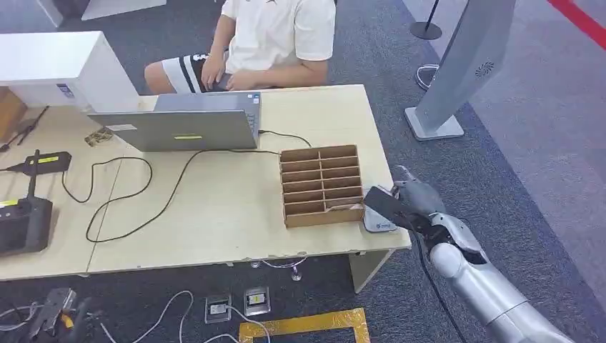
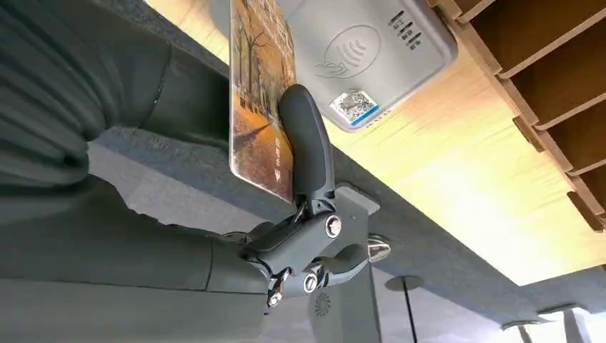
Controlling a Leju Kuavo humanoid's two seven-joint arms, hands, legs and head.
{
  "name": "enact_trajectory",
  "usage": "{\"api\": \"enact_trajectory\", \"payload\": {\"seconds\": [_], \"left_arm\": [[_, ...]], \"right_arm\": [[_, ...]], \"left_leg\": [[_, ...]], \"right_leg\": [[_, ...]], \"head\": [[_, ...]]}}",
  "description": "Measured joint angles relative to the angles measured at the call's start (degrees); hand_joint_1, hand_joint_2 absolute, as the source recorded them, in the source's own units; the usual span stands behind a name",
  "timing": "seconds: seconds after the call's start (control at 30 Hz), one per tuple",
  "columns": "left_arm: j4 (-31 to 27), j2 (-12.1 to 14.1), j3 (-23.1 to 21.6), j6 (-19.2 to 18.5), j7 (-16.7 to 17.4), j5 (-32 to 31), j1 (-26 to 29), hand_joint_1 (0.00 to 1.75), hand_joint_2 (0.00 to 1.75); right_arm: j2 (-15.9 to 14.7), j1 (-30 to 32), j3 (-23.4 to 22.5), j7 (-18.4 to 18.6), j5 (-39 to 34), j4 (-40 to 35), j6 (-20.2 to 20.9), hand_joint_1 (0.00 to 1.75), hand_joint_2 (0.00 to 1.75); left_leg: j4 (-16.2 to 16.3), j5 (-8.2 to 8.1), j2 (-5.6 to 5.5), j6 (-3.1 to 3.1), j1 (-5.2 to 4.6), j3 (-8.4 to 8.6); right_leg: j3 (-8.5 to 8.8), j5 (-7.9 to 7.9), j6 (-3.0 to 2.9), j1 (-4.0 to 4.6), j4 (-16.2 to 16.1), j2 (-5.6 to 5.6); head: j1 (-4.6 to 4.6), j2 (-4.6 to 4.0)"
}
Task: Pass the card to the sensor for recognition and then transmit it.
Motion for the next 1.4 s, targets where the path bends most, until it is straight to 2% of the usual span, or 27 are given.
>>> {"api": "enact_trajectory", "payload": {"seconds": [0.33, 0.5, 1.4], "left_arm": [[0.35, -0.11, 0.15, 0.0, -0.02, 0.18, -0.13, 0.0, 0.0], [0.46, -0.22, 0.2, 0.0, -0.04, 0.02, -0.08, 0.0, 0.0], [1.62, -1.7, 1.7, 0.0, -0.26, 0.04, -0.09, 0.0, 0.0]], "right_arm": [[-0.68, -0.04, -0.07, -1.38, 0.0, 0.2, -0.44, 1.75, 1.75], [-0.68, -0.04, -0.11, -0.31, 0.09, 0.15, -0.26, 1.75, 1.75], [-1.77, 0.92, -0.2, -0.83, 0.59, 0.9, -1.38, 1.75, 1.75]], "left_leg": [[0.0, 0.0, 0.0, 0.0, 0.0, 0.0], [0.0, 0.0, 0.0, 0.0, 0.0, 0.0], [0.0, 0.0, 0.02, 0.0, 0.0, 0.01]], "right_leg": [[0.0, 0.0, 0.0, 0.0, -0.01, 0.0], [0.0, 0.0, 0.0, 0.0, 0.0, 0.01], [-0.01, 0.0, 0.0, 0.0, -0.01, 0.02]], "head": [[0.02, 0.0], [0.0, 0.0], [0.0, 0.0]]}}
